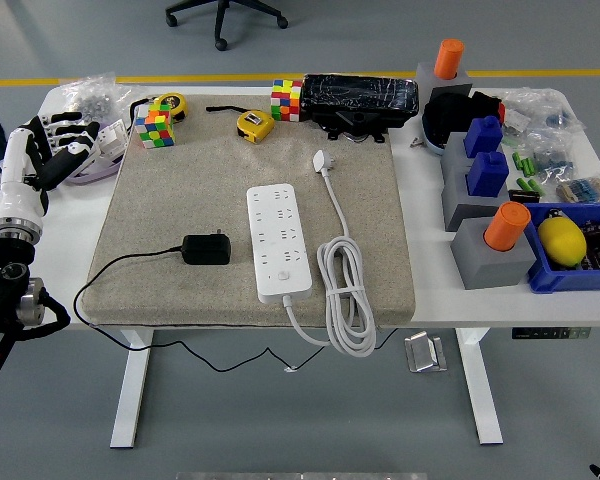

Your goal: Put the plug near the board,insert it into the board,press the button,pull the plug out

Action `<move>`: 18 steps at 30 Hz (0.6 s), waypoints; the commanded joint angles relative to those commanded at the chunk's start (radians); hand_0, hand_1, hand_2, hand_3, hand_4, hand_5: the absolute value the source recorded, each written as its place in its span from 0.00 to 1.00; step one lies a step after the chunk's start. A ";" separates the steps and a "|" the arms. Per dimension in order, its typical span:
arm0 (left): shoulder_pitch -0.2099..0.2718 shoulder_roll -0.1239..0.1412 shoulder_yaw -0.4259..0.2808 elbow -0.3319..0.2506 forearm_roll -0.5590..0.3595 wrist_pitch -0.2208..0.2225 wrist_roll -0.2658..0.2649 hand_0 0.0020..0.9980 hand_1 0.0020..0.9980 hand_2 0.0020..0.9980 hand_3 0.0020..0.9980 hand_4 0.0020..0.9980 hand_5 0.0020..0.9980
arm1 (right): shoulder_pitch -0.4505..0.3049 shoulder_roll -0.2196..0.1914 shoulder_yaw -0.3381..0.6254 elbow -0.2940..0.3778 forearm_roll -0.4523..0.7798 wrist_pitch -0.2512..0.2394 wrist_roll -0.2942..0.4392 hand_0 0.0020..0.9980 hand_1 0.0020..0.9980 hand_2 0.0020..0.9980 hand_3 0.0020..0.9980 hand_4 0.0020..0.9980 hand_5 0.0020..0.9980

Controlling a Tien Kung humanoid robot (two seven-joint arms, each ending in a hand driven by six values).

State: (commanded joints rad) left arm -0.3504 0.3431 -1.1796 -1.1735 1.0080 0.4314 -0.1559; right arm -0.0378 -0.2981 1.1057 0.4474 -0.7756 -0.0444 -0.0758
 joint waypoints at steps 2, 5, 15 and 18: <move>0.000 0.000 -0.001 0.000 0.000 0.000 0.000 0.49 0.58 0.58 0.60 0.81 0.31 | 0.000 0.000 0.000 0.000 0.000 0.000 0.000 0.61 0.67 0.64 0.56 0.98 0.59; -0.002 0.000 0.000 -0.001 0.000 0.000 0.000 0.49 0.58 0.58 0.60 0.81 0.31 | 0.001 0.000 0.001 -0.001 0.000 0.000 0.000 0.61 0.67 0.64 0.57 0.98 0.59; -0.008 0.005 0.009 -0.002 -0.001 0.000 -0.001 0.49 0.58 0.58 0.60 0.81 0.31 | 0.004 -0.004 -0.006 -0.001 0.002 0.000 0.000 0.61 0.67 0.64 0.57 0.98 0.59; -0.008 0.006 0.011 -0.002 -0.002 0.000 -0.001 0.49 0.58 0.58 0.60 0.81 0.31 | 0.005 -0.004 -0.009 0.000 0.003 0.000 0.000 0.61 0.67 0.64 0.57 0.98 0.59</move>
State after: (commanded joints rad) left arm -0.3587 0.3496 -1.1682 -1.1758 1.0063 0.4317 -0.1572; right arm -0.0329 -0.3025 1.0968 0.4473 -0.7725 -0.0441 -0.0758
